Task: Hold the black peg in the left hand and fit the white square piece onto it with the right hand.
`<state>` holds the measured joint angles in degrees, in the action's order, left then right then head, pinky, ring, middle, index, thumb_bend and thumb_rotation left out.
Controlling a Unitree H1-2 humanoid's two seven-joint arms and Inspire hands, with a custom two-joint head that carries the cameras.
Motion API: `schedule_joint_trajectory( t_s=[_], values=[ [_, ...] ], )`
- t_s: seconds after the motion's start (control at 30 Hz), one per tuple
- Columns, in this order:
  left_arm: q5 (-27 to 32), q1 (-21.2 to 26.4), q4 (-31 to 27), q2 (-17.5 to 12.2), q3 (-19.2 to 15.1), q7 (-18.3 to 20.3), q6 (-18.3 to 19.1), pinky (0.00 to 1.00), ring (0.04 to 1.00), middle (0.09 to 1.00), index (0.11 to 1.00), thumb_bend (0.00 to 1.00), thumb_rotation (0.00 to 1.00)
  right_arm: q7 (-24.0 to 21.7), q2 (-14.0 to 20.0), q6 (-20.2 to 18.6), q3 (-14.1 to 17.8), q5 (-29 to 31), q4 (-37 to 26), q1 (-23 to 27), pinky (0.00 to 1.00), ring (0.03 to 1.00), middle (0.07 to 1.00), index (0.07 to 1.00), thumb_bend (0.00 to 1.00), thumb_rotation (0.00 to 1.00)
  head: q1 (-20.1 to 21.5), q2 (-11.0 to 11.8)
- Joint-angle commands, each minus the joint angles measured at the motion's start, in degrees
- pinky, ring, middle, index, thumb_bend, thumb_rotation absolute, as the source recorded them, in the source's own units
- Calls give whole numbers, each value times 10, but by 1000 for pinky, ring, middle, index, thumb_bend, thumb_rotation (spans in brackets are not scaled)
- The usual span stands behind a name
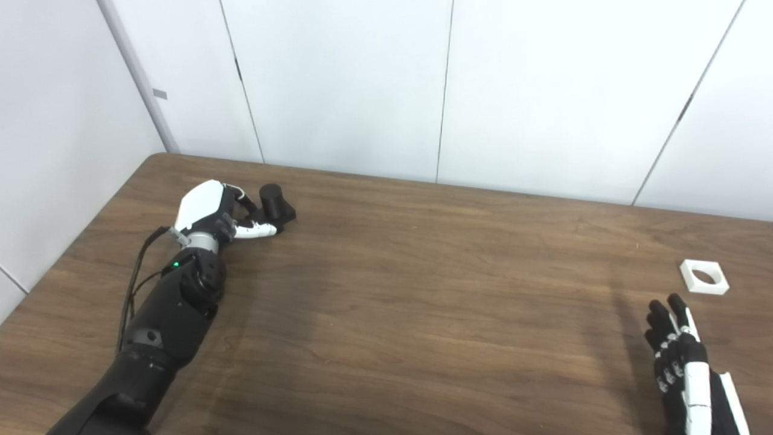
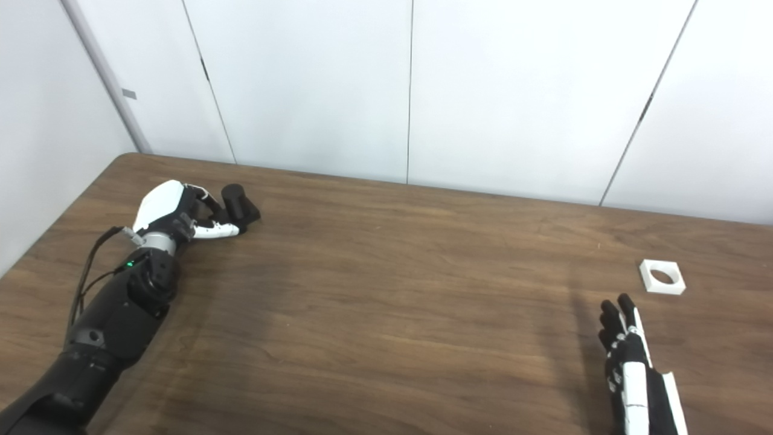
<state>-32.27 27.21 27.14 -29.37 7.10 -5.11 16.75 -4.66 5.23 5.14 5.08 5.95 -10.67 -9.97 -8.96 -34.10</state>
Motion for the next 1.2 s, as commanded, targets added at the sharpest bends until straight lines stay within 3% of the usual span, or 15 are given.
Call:
schedule_joint_trajectory(
  t_s=[0.0, 0.3, 0.67, 0.87, 1.17],
  values=[
    [-4, 13, -9, -15, 10, 10, -17, 1000, 886, 765, 487, 515, 53, 1, -12, 7, -7, 3, 24, -33, 1000, 973, 953, 989, 559, 1000, 1, -1],
    [7, -23, -90, -10, 12, 32, -21, 1000, 890, 768, 488, 514, 54, 2, -13, 11, -7, 1, 28, -31, 969, 960, 939, 979, 558, 1000, 2, -2],
    [32, -95, -251, 13, 0, 97, 6, 989, 907, 793, 488, 511, 49, 2, -14, 10, -8, 2, 28, -29, 969, 955, 932, 973, 573, 1000, 7, -6],
    [20, -149, -341, 21, 12, 115, -15, 999, 892, 805, 489, 510, 46, 3, -17, 8, -9, 6, 31, -25, 977, 954, 931, 975, 577, 1000, 15, -9],
    [-32, -215, -426, 38, 50, 124, -60, 1000, 876, 799, 489, 510, 46, 8, -22, 11, -10, -1, 40, -17, 952, 949, 920, 964, 565, 1000, 29, -16]
  ],
)
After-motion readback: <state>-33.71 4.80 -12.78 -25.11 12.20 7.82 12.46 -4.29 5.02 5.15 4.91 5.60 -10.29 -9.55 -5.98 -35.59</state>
